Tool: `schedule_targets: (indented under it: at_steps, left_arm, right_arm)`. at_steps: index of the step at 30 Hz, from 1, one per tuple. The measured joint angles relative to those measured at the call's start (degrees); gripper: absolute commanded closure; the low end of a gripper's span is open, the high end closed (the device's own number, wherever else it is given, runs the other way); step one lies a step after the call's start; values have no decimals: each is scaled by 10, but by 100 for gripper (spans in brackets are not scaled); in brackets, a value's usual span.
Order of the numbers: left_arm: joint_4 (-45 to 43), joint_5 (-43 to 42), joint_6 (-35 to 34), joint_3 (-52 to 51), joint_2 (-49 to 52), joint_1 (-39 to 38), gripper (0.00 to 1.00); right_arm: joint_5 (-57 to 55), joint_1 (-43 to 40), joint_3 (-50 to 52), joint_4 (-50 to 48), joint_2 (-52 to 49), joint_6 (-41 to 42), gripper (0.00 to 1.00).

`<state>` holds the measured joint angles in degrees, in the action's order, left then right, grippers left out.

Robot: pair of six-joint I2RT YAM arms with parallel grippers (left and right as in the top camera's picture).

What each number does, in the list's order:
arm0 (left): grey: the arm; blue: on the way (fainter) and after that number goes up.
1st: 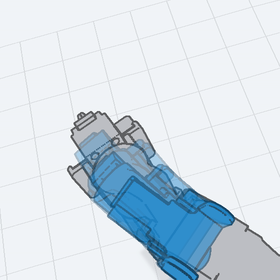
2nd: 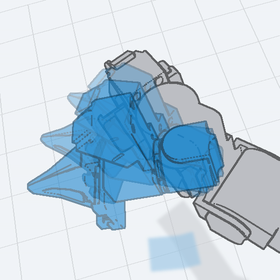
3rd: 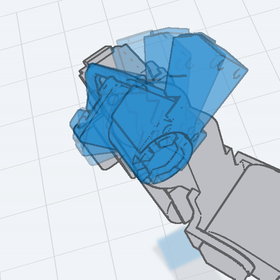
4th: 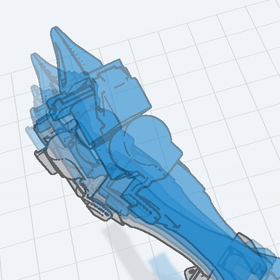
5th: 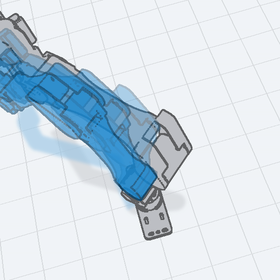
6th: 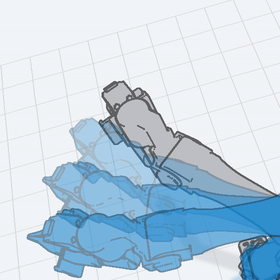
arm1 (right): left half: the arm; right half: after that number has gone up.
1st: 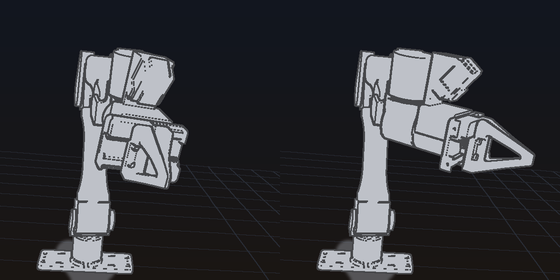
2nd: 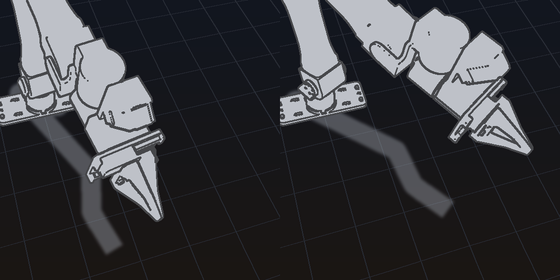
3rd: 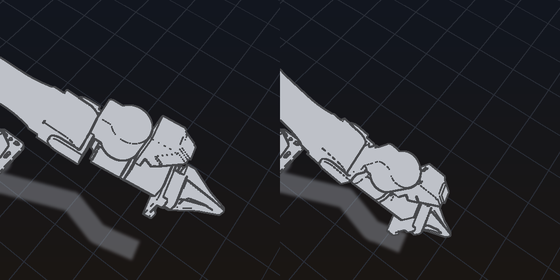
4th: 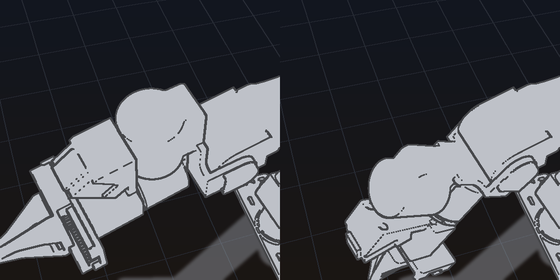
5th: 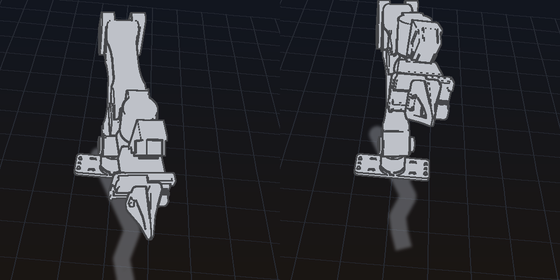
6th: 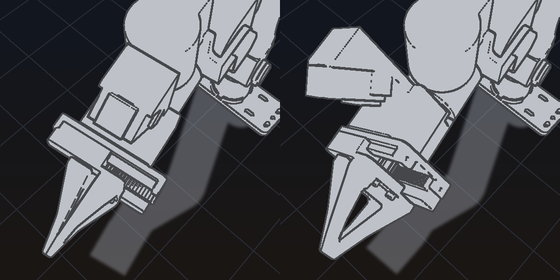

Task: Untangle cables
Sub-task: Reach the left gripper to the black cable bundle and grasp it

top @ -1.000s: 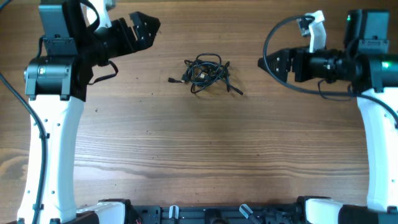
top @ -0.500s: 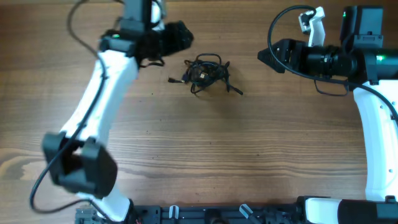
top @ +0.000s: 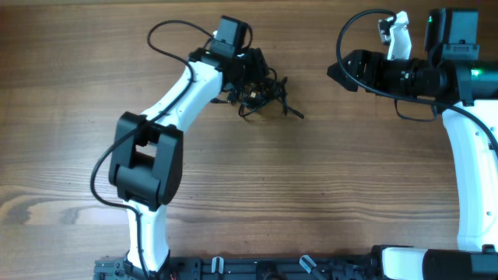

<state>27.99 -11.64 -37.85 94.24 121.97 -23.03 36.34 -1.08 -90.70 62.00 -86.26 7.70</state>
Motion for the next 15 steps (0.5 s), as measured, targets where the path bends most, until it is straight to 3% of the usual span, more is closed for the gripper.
schedule_targets:
  at_steps: [7, 10, 15]
  left_arm:
    - [-13, 53, -26, 0, 29, -21, 34]
    - [-19, 63, -36, 0, 31, -21, 40]
    - [-8, 67, -41, 0, 30, -21, 38]
  right_arm:
    - [-9, 0, 0, 4, 0, 0, 1]
    - [-12, 0, 0, 8, 0, 0, 1]
    - [-21, 0, 0, 8, 0, 0, 0]
